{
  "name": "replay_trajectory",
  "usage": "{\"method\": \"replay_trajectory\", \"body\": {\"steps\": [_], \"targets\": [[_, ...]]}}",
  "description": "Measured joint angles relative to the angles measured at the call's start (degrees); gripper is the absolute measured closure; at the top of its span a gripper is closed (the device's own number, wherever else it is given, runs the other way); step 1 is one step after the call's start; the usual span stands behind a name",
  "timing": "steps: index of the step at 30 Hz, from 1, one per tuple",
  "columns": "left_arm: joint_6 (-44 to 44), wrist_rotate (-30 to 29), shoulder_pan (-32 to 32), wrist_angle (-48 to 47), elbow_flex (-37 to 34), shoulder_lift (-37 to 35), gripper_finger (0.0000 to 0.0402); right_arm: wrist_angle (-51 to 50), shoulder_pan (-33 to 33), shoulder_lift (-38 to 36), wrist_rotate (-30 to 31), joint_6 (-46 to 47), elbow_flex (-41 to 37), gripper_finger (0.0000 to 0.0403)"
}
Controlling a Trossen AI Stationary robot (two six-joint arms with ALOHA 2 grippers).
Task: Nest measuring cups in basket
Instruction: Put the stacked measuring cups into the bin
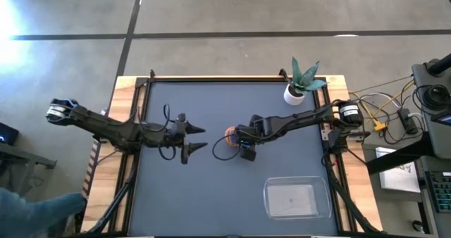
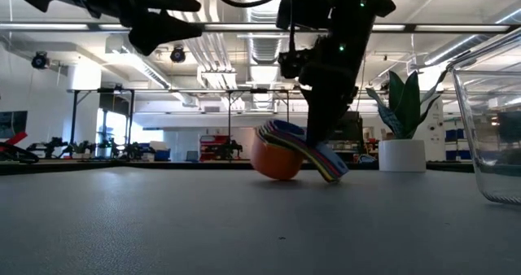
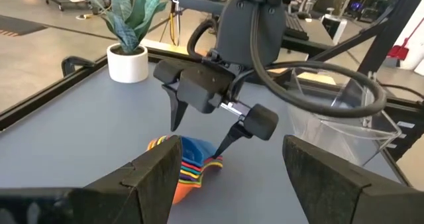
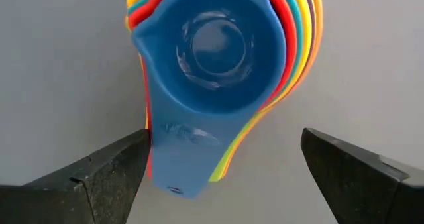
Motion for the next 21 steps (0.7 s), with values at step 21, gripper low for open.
{"method": "replay_trajectory", "body": {"steps": [21], "targets": [[-0.9, 0.0, 0.0, 0.5, 0.0, 1.4, 0.0157, 3.1, 2.4, -1.7, 0.9, 5.3, -0.8, 0.0023]]}}
